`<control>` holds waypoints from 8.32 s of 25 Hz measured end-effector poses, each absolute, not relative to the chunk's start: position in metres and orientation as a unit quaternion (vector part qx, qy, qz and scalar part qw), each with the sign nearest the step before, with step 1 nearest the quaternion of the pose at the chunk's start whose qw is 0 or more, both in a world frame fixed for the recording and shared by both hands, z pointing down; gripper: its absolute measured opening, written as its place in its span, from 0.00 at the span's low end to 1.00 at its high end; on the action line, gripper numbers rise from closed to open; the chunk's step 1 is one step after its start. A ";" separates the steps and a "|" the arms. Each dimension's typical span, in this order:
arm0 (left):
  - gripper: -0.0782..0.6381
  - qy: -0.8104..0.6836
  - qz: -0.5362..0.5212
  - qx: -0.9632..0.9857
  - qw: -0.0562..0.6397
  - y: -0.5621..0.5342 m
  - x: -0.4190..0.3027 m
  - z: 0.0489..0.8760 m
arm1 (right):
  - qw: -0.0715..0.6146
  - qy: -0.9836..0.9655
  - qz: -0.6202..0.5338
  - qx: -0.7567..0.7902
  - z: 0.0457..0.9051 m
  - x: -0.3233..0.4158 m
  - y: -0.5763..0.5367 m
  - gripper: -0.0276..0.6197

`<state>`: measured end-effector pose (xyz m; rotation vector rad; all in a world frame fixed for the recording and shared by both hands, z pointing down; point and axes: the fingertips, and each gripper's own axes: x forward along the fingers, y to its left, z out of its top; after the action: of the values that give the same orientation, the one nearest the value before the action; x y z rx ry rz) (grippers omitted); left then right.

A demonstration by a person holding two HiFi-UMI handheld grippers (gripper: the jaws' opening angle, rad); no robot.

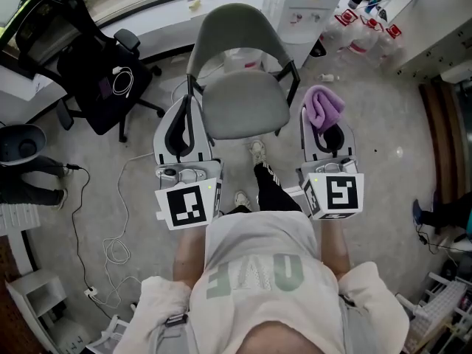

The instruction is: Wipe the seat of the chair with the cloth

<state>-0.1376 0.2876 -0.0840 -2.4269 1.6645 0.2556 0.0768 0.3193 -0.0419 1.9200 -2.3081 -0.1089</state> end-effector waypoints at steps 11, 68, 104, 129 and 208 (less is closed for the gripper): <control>0.13 0.587 0.071 -0.801 0.090 0.199 -0.132 -0.069 | 0.056 -0.792 -0.014 0.607 -0.018 0.085 0.206 0.17; 0.13 0.693 -0.056 -0.718 -0.016 -0.054 -0.168 0.232 | 0.059 -0.801 0.460 0.379 0.361 -0.052 -0.075 0.18; 0.13 0.705 -0.094 -0.696 -0.102 -0.024 -0.187 0.338 | 0.293 -0.659 0.603 0.340 0.597 -0.079 -0.052 0.18; 0.13 0.649 -0.103 -0.749 -0.090 -0.049 -0.115 0.333 | 0.395 -0.589 0.502 0.495 0.593 0.189 -0.054 0.18; 0.13 0.645 -0.117 -0.752 -0.070 -0.040 -0.138 0.316 | 0.423 -0.636 0.514 0.389 0.590 0.126 0.065 0.18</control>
<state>-0.1378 -0.0403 0.3162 -2.4746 2.1205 -0.3865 0.1256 0.0649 0.5897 0.9730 -1.5922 1.2874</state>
